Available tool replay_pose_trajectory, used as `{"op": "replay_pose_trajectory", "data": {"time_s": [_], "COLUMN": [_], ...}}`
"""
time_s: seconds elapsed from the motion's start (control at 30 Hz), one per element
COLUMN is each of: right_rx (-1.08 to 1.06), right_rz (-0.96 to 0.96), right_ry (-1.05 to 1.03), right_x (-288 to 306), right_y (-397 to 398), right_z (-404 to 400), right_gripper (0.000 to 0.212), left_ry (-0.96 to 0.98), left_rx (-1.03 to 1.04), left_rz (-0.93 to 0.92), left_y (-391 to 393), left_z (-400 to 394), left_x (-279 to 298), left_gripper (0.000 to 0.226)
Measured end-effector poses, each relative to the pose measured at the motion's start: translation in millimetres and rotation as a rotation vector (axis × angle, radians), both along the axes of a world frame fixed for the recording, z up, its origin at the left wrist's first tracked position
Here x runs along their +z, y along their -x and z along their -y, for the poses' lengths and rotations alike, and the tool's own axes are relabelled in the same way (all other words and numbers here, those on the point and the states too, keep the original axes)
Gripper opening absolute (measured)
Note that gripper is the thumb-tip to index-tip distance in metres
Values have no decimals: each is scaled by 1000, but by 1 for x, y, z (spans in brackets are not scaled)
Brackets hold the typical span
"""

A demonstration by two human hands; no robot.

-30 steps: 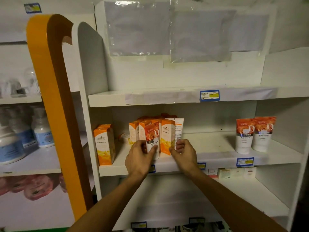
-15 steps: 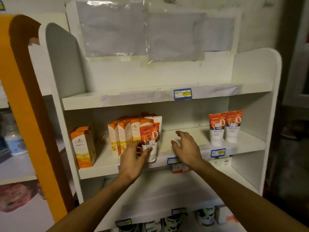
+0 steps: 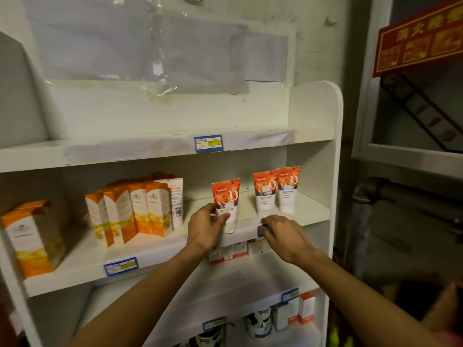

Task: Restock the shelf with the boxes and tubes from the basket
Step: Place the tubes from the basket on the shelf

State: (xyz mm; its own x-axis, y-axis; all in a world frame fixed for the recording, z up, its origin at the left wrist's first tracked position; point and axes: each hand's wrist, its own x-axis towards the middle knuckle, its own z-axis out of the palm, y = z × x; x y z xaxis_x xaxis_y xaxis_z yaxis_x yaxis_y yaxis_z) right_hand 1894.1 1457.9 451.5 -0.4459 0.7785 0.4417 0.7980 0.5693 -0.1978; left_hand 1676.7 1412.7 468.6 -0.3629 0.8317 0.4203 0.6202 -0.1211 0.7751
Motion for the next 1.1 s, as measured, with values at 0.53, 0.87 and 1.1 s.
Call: {"op": "replay_pose_trajectory", "data": {"time_s": [0.53, 0.87, 1.1], "right_rx": [-5, -10, 203], "right_rz": [-53, 128, -306], "right_ry": [6, -14, 127], "right_x": [-31, 1, 2], "right_y": [-13, 12, 104], "right_z": [-19, 3, 52], "right_gripper": [46, 28, 35], "left_ry": [57, 100, 64], "left_rx": [0, 1, 113], "left_rz": [41, -553, -603], "left_y": [-24, 40, 99], "left_z": [-51, 52, 104], "left_x": [-5, -11, -6], "left_gripper": [75, 50, 28]}}
